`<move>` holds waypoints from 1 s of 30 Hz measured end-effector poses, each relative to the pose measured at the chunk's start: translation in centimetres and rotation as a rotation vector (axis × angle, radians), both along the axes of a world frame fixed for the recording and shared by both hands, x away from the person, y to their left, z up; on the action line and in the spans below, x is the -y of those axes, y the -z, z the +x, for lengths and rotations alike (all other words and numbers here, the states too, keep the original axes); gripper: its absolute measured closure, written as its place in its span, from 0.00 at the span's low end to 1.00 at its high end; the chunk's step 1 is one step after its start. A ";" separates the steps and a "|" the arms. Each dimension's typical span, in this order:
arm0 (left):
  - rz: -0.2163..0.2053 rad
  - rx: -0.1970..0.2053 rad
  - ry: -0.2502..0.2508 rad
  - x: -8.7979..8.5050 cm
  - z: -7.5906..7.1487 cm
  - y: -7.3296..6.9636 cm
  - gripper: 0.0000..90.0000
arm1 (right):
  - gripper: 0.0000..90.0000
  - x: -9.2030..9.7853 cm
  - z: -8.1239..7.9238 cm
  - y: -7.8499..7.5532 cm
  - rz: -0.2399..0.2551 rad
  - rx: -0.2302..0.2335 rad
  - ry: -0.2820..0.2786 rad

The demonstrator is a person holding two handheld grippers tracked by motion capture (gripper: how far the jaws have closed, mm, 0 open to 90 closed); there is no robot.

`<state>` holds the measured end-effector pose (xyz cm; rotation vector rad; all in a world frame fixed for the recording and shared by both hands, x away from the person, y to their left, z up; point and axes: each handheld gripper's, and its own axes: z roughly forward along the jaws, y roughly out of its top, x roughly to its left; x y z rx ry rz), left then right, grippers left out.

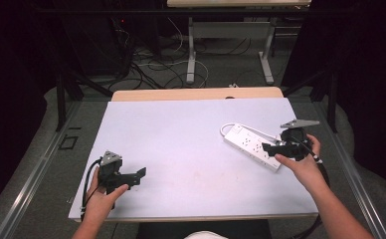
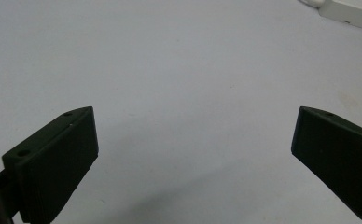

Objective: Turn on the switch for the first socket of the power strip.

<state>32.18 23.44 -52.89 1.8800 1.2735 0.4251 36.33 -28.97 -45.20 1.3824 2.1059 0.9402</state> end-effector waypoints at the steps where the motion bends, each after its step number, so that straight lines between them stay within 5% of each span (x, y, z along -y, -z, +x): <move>1: 0.001 -0.002 -0.001 0.0 0.0 0.0 0.01 | 0.27 0.0 0.2 -0.1 0.003 -0.001 -0.001; 30: -0.012 -0.005 -0.013 -0.1 0.0 0.2 0.01 | 0.40 -1.3 4.6 -1.4 -0.045 -0.086 -0.020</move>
